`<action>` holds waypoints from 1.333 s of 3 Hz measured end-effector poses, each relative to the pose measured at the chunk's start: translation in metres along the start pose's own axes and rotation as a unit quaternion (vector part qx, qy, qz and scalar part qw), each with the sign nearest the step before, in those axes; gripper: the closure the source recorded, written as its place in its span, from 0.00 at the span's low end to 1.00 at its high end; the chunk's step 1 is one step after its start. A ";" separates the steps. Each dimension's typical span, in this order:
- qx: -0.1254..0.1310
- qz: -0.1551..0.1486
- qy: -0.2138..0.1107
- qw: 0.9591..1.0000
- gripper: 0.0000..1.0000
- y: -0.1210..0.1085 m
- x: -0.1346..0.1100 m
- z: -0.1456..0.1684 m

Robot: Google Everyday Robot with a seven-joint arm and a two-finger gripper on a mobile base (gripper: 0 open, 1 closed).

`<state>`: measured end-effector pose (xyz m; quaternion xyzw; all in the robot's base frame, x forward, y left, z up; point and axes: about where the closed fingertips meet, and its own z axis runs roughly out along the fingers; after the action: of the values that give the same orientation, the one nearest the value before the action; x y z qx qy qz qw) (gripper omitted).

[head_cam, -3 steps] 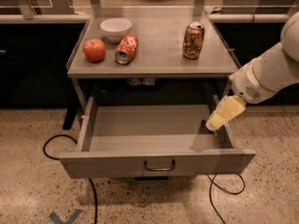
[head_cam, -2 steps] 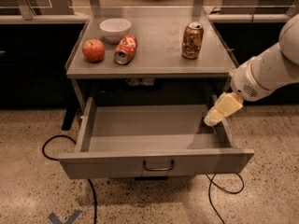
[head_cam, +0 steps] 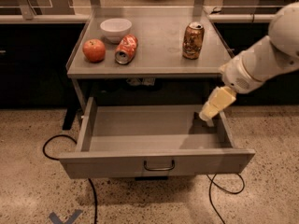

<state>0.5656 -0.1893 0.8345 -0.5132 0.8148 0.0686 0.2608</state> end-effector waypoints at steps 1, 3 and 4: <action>-0.096 -0.106 -0.023 0.989 0.00 -0.005 -0.058 0.066; -0.114 -0.152 -0.038 0.981 0.00 -0.008 -0.093 0.082; -0.122 -0.137 -0.061 0.981 0.00 -0.027 -0.099 0.082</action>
Offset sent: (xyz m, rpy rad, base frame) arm 0.0413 0.0591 -0.0236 0.0272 0.0477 0.2472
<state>0.6515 -0.0912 0.8180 -0.6430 0.7047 0.1619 0.2526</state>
